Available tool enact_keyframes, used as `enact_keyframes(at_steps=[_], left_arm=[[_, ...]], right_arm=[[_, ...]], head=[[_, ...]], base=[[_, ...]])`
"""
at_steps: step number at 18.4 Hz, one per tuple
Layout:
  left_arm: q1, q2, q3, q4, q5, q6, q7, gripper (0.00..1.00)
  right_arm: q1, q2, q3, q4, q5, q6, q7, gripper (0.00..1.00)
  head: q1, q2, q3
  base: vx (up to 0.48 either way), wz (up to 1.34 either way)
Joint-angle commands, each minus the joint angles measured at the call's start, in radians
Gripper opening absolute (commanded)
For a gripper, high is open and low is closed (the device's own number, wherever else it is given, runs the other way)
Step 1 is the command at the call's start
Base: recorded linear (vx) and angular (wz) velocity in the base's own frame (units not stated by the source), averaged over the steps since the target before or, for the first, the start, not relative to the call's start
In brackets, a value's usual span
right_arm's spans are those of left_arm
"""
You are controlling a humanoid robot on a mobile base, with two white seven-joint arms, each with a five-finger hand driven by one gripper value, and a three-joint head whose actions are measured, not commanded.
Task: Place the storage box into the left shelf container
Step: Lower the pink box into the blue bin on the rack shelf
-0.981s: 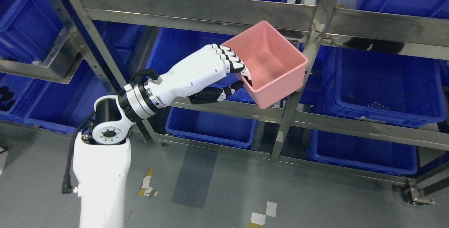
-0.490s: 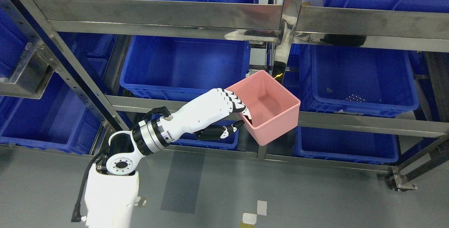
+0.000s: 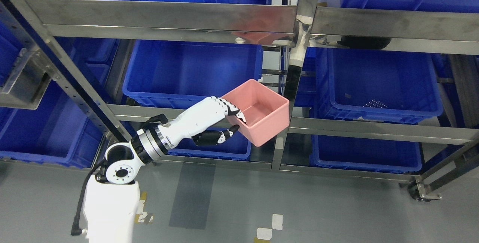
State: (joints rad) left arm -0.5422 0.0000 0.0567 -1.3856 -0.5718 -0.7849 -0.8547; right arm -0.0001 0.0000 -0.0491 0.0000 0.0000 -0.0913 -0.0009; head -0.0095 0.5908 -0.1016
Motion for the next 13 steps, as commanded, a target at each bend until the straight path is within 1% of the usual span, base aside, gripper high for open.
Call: enact_keyframes(at_steps=[1, 3, 5, 11, 13], left_arm=[[-0.126, 0.017, 0.084, 0.389, -0.218, -0.001, 0.000, 0.04], [-0.172, 0.017, 0.091, 0.485, -0.252, -0.001, 0.000, 0.04], [-0.209, 0.017, 0.120, 0.530, -0.279, -0.001, 0.002, 0.04], [-0.231, 0.017, 0.195, 0.533, -0.295, -0.001, 0.002, 0.04], [-0.240, 0.044, 0.222, 0.527, -0.295, -0.001, 0.002, 0.04]], right_arm=[[0.008, -0.017, 0.000, -0.017, -0.003, -0.001, 0.001, 1.00], [0.008, -0.017, 0.000, -0.017, -0.003, -0.001, 0.001, 1.00], [0.008, -0.017, 0.000, -0.017, -0.003, -0.001, 0.001, 1.00], [0.008, -0.017, 0.000, -0.017, -0.003, -0.001, 0.001, 1.00], [0.008, -0.017, 0.000, -0.017, -0.003, -0.001, 0.001, 1.00]], head=[[0.0000, 0.000, 0.000], [0.0000, 0.000, 0.000], [0.0000, 0.000, 0.000], [0.0000, 0.000, 0.000], [0.0000, 0.000, 0.000]], base=[[0.033, -0.13], [0.049, -0.12], [0.035, -0.09], [0.034, -0.09], [0.027, -0.04]])
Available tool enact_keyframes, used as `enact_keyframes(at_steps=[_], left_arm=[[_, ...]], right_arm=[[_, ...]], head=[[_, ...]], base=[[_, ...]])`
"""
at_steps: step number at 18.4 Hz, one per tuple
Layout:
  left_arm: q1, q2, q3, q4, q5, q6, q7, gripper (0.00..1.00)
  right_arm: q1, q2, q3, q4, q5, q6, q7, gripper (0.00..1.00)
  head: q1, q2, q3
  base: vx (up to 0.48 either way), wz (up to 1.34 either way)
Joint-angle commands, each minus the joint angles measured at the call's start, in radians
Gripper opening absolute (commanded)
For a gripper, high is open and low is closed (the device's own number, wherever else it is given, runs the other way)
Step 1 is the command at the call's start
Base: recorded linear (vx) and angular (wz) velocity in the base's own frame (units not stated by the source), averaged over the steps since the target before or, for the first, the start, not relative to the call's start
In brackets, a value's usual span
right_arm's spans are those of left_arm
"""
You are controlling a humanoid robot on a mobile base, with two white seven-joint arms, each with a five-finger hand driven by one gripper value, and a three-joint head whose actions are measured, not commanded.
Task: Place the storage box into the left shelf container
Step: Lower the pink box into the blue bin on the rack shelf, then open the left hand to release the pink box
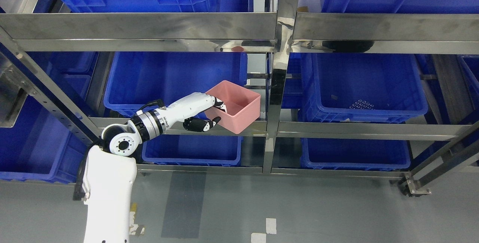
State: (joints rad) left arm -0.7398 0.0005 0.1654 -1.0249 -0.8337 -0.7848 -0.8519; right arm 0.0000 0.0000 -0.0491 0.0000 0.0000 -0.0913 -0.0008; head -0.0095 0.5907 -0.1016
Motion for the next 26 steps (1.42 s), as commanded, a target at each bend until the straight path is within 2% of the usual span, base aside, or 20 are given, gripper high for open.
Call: enact_keyframes(at_steps=[1, 8, 12, 13, 14, 15, 16, 19, 21, 23, 26], left_arm=[[-0.053, 0.062, 0.127, 0.166, -0.033, -0.001, -0.001, 0.04], [-0.118, 0.186, 0.210, 0.215, -0.034, -0.001, -0.001, 0.05], [-0.132, 0.190, 0.218, 0.221, -0.061, -0.001, 0.005, 0.08], [-0.132, 0.190, 0.229, 0.221, -0.061, -0.001, 0.008, 0.11], [-0.132, 0.188, 0.240, 0.221, -0.059, -0.001, 0.008, 0.25], [-0.132, 0.188, 0.240, 0.221, -0.059, -0.001, 0.008, 0.44], [-0.132, 0.187, 0.240, 0.218, -0.059, -0.001, 0.008, 0.49], [-0.132, 0.181, 0.241, 0.209, -0.053, -0.001, 0.008, 0.60], [-0.130, 0.153, 0.243, 0.186, -0.044, -0.001, 0.008, 0.71], [-0.128, 0.083, 0.246, 0.181, -0.039, -0.001, 0.010, 0.76], [-0.130, 0.017, 0.246, 0.146, -0.030, -0.001, 0.031, 0.77]], right_arm=[[0.008, -0.017, 0.000, -0.017, -0.003, -0.001, 0.001, 1.00], [0.008, -0.017, 0.000, -0.017, -0.003, -0.001, 0.001, 1.00], [0.008, -0.017, 0.000, -0.017, -0.003, -0.001, 0.001, 1.00], [0.008, -0.017, 0.000, -0.017, -0.003, -0.001, 0.001, 1.00], [0.008, -0.017, 0.000, -0.017, -0.003, -0.001, 0.001, 1.00], [0.008, -0.017, 0.000, -0.017, -0.003, -0.001, 0.001, 1.00], [0.008, -0.017, 0.000, -0.017, -0.003, -0.001, 0.001, 1.00], [0.008, -0.017, 0.000, -0.017, -0.003, -0.001, 0.001, 1.00], [0.008, -0.017, 0.000, -0.017, -0.003, -0.001, 0.001, 1.00], [0.008, -0.017, 0.000, -0.017, -0.003, -0.001, 0.001, 1.00], [0.008, -0.017, 0.000, -0.017, -0.003, -0.001, 0.001, 1.00]], head=[[0.0000, 0.000, 0.000], [0.0000, 0.000, 0.000], [0.0000, 0.000, 0.000], [0.0000, 0.000, 0.000], [0.0000, 0.000, 0.000], [0.0000, 0.000, 0.000], [0.0000, 0.000, 0.000], [0.0000, 0.000, 0.000], [0.0000, 0.000, 0.000], [0.0000, 0.000, 0.000], [0.0000, 0.000, 0.000]], base=[[0.021, -0.01], [0.010, -0.01], [-0.012, 0.00], [-0.009, 0.03], [-0.009, 0.03], [0.000, 0.00], [0.000, 0.00], [0.000, 0.00], [0.000, 0.00], [0.000, 0.00], [0.000, 0.00]])
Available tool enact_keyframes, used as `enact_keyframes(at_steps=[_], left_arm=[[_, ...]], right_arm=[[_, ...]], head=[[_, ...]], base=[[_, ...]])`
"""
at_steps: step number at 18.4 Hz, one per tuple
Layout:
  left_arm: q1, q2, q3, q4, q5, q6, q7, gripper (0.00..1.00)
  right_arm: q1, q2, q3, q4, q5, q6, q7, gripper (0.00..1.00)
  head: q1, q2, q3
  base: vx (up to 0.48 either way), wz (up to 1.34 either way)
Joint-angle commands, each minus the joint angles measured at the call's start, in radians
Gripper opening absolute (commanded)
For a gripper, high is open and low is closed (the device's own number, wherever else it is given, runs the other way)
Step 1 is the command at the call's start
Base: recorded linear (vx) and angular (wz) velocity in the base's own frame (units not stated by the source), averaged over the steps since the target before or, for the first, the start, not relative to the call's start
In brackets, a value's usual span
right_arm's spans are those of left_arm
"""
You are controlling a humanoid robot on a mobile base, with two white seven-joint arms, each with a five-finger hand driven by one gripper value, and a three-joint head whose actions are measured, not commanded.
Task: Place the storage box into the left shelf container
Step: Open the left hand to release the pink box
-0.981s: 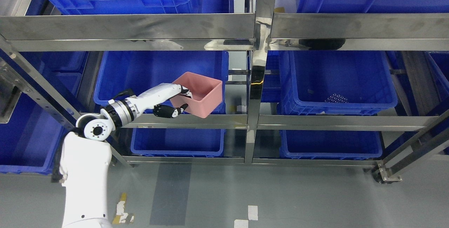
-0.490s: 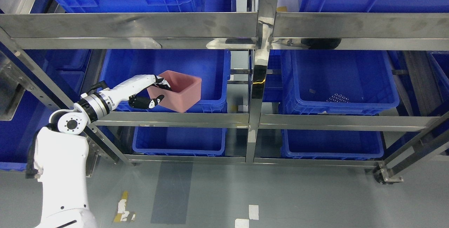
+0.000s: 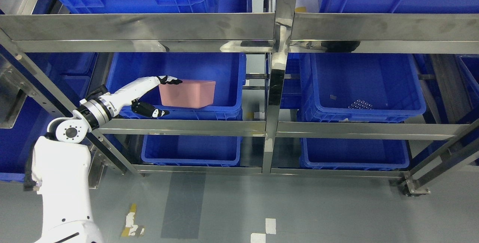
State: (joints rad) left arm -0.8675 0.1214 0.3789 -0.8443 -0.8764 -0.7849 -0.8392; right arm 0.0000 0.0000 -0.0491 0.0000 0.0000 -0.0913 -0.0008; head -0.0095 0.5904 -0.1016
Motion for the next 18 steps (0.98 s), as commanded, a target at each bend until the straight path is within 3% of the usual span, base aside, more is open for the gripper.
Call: enact_keyframes(at_steps=[1, 3, 5, 6, 8, 10, 12, 18], left_arm=[[-0.002, -0.104, 0.032, -0.050, 0.014, 0.000, 0.029, 0.77], [-0.002, -0.104, 0.031, -0.076, 0.020, 0.000, 0.037, 0.77], [0.011, -0.104, 0.009, -0.090, 0.135, 0.000, 0.037, 0.77], [0.030, -0.104, -0.023, -0.087, 0.242, 0.000, 0.040, 0.77], [0.103, -0.104, -0.098, -0.090, 0.547, 0.128, 0.086, 0.78], [0.160, -0.104, -0.141, -0.090, 0.707, 0.205, 0.156, 0.85], [0.244, -0.104, -0.195, -0.096, 0.737, 0.213, 0.236, 1.00], [0.525, -0.104, -0.331, -0.367, 0.775, 0.233, 0.602, 1.00]], right_arm=[[0.008, -0.017, 0.000, -0.017, -0.003, -0.001, 0.001, 1.00], [0.008, -0.017, 0.000, -0.017, -0.003, -0.001, 0.001, 1.00], [0.008, -0.017, 0.000, -0.017, -0.003, -0.001, 0.001, 1.00], [0.008, -0.017, 0.000, -0.017, -0.003, -0.001, 0.001, 1.00], [0.008, -0.017, 0.000, -0.017, -0.003, -0.001, 0.001, 1.00], [0.008, -0.017, 0.000, -0.017, -0.003, -0.001, 0.001, 1.00], [0.008, -0.017, 0.000, -0.017, -0.003, -0.001, 0.001, 1.00], [0.008, -0.017, 0.000, -0.017, -0.003, -0.001, 0.001, 1.00]], head=[[0.0000, 0.000, 0.000], [0.0000, 0.000, 0.000], [0.0000, 0.000, 0.000], [0.0000, 0.000, 0.000], [0.0000, 0.000, 0.000], [0.0000, 0.000, 0.000], [0.0000, 0.000, 0.000], [0.0000, 0.000, 0.000]], base=[[0.000, 0.00], [0.000, 0.00], [0.000, 0.00], [0.000, 0.00], [0.000, 0.00], [0.000, 0.00], [0.000, 0.00], [0.000, 0.00]])
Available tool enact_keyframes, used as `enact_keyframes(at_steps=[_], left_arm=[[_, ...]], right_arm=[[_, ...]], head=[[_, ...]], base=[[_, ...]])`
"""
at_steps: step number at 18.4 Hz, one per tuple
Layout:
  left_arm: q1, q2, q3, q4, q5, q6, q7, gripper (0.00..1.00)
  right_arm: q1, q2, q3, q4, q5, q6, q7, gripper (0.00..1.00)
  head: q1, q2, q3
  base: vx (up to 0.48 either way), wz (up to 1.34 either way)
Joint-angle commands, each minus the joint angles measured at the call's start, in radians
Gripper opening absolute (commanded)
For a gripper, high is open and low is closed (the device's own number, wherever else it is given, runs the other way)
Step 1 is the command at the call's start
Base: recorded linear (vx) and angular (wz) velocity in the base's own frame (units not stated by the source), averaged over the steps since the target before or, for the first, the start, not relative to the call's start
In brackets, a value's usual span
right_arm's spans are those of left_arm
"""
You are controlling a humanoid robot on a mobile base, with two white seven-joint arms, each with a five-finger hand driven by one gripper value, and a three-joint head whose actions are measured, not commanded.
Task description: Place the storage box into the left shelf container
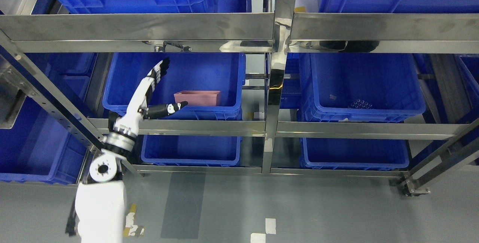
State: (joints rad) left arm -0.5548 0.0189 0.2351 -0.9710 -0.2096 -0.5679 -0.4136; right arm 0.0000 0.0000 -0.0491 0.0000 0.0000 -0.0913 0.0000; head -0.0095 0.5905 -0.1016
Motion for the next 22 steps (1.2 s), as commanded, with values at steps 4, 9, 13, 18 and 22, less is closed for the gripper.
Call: enact_keyframes(at_steps=[4, 9, 13, 18, 22], left_arm=[[0.245, -0.001, -0.215, -0.480, 0.200, 0.230, 0.306, 1.00], [0.314, -0.001, -0.277, -0.621, 0.211, 0.349, 0.306, 1.00], [0.311, -0.001, -0.260, -0.621, 0.213, 0.349, 0.305, 1.00], [0.306, -0.001, -0.243, -0.621, 0.213, 0.368, 0.303, 1.00], [0.297, -0.001, -0.237, -0.621, 0.213, 0.368, 0.294, 1.00]], right_arm=[[0.008, -0.017, 0.000, -0.017, -0.003, -0.001, 0.000, 1.00], [0.008, -0.017, 0.000, -0.017, -0.003, -0.001, 0.000, 1.00], [0.008, -0.017, 0.000, -0.017, -0.003, -0.001, 0.000, 1.00], [0.008, -0.017, 0.000, -0.017, -0.003, -0.001, 0.000, 1.00], [0.008, -0.017, 0.000, -0.017, -0.003, -0.001, 0.000, 1.00]], head=[[0.0000, 0.000, 0.000], [0.0000, 0.000, 0.000], [0.0000, 0.000, 0.000], [0.0000, 0.000, 0.000], [0.0000, 0.000, 0.000]], base=[[0.000, 0.00], [0.000, 0.00], [0.000, 0.00], [0.000, 0.00], [0.000, 0.00]])
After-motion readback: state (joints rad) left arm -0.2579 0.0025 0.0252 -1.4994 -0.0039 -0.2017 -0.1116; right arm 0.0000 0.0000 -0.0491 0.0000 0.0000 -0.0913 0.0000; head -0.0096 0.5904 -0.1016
